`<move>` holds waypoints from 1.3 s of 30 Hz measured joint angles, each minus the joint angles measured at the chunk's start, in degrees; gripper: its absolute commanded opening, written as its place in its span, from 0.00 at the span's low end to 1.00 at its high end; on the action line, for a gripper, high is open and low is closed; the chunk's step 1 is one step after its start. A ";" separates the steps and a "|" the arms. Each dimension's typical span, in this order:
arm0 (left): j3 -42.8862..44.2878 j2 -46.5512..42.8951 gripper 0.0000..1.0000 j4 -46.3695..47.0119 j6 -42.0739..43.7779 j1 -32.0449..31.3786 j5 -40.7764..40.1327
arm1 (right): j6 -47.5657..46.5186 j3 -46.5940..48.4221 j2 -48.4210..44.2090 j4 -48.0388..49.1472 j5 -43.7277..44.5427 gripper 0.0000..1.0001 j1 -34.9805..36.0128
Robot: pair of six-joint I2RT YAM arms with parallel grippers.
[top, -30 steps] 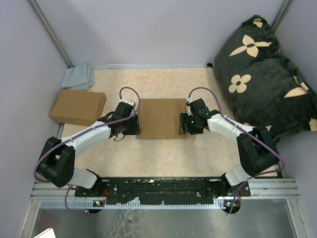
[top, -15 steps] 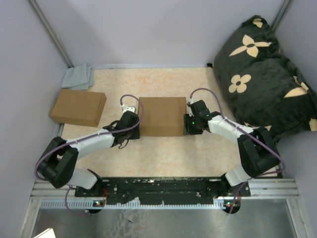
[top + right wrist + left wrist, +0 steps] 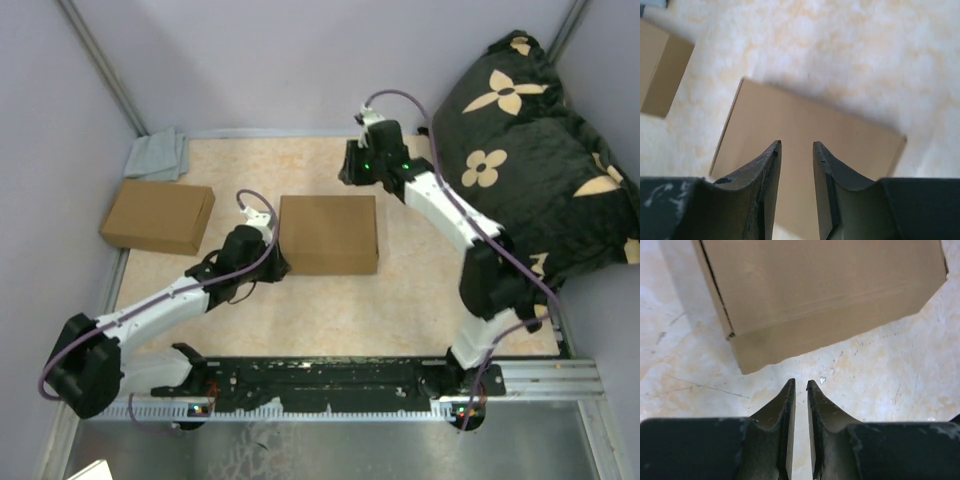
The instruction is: Fold the paper box
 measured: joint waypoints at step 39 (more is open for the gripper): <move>-3.02 2.97 0.35 -5.03 -7.82 -5.84 -17.35 | -1.14 -3.45 17.03 -1.22 -0.37 0.34 3.08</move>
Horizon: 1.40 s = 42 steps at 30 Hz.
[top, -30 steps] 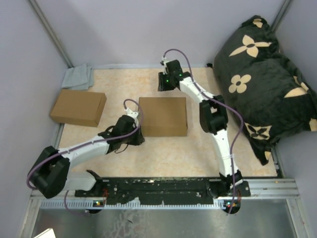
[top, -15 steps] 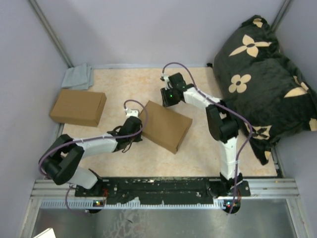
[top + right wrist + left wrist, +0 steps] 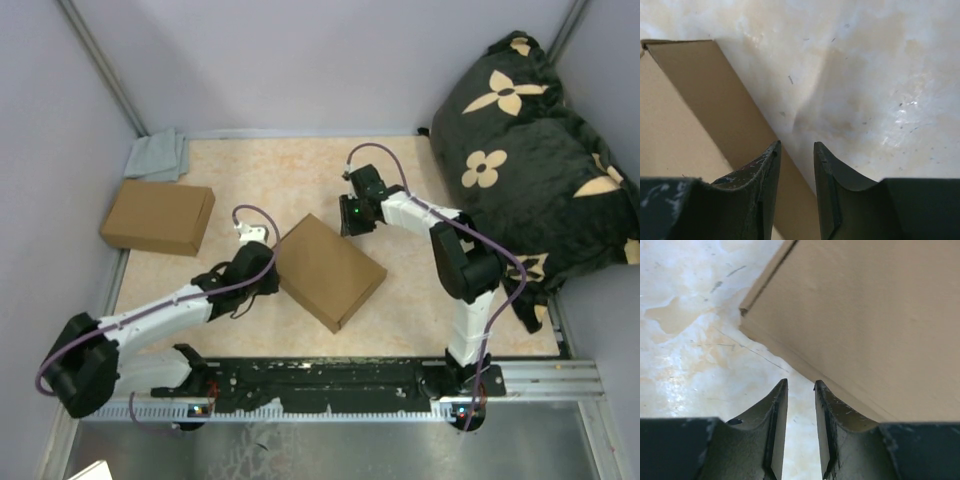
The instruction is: Fold the paper box
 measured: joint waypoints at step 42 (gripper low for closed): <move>2.60 -3.13 0.37 -8.11 -15.61 -1.40 2.45 | 4.17 -25.00 -40.26 0.15 14.58 0.51 0.50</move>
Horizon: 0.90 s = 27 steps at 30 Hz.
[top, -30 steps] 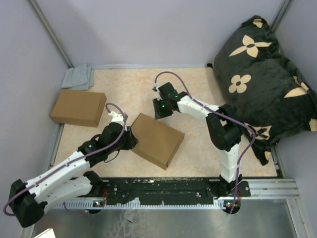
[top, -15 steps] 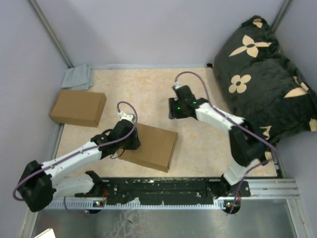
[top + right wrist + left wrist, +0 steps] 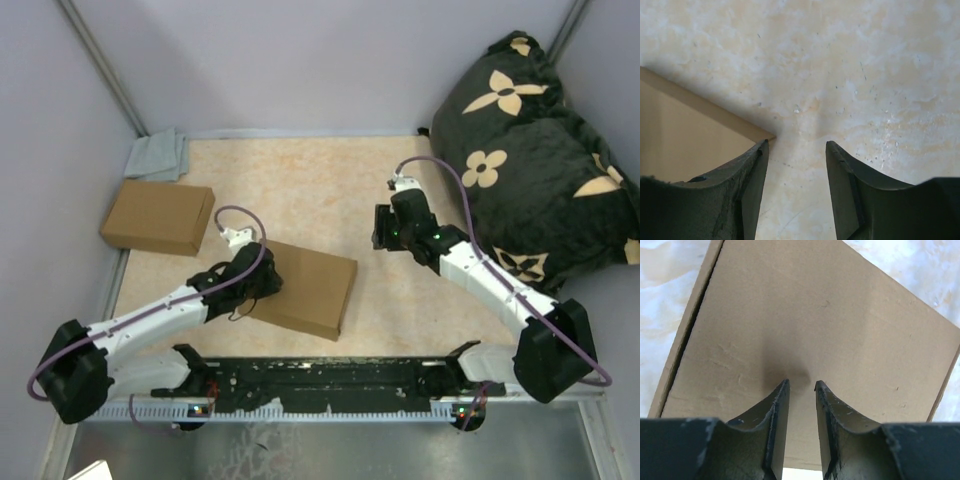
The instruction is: Fold the paper box
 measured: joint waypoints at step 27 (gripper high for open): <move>6.82 7.61 0.40 -4.28 6.51 14.67 -10.16 | 0.13 -5.14 -5.16 -0.31 -8.02 0.52 0.02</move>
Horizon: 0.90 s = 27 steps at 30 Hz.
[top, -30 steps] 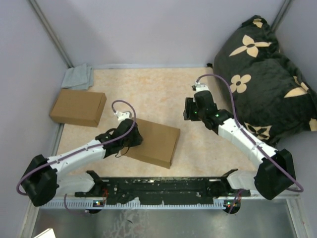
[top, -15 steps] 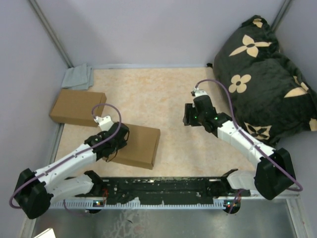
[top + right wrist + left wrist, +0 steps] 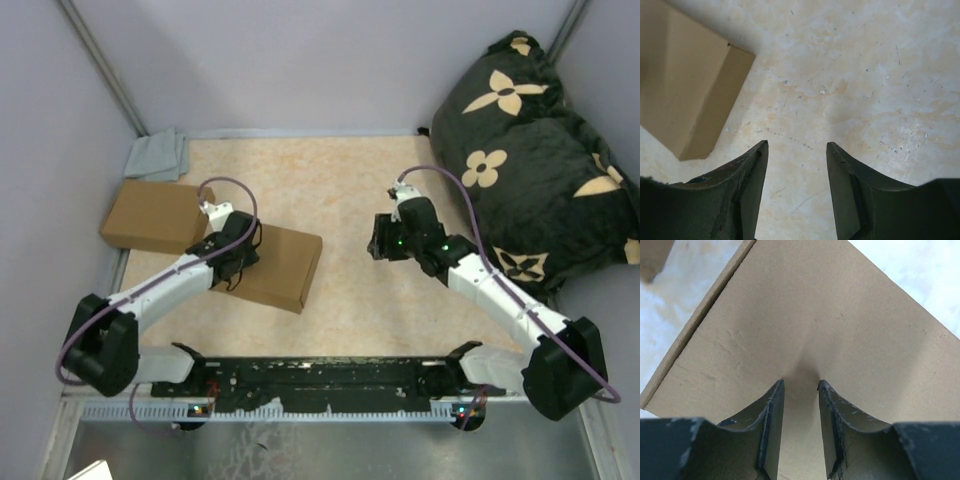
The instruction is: Fold the paper box
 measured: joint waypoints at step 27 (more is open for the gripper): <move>68.61 59.28 0.40 8.28 5.86 23.45 22.27 | 0.74 -3.10 -0.83 1.33 -2.64 0.51 0.00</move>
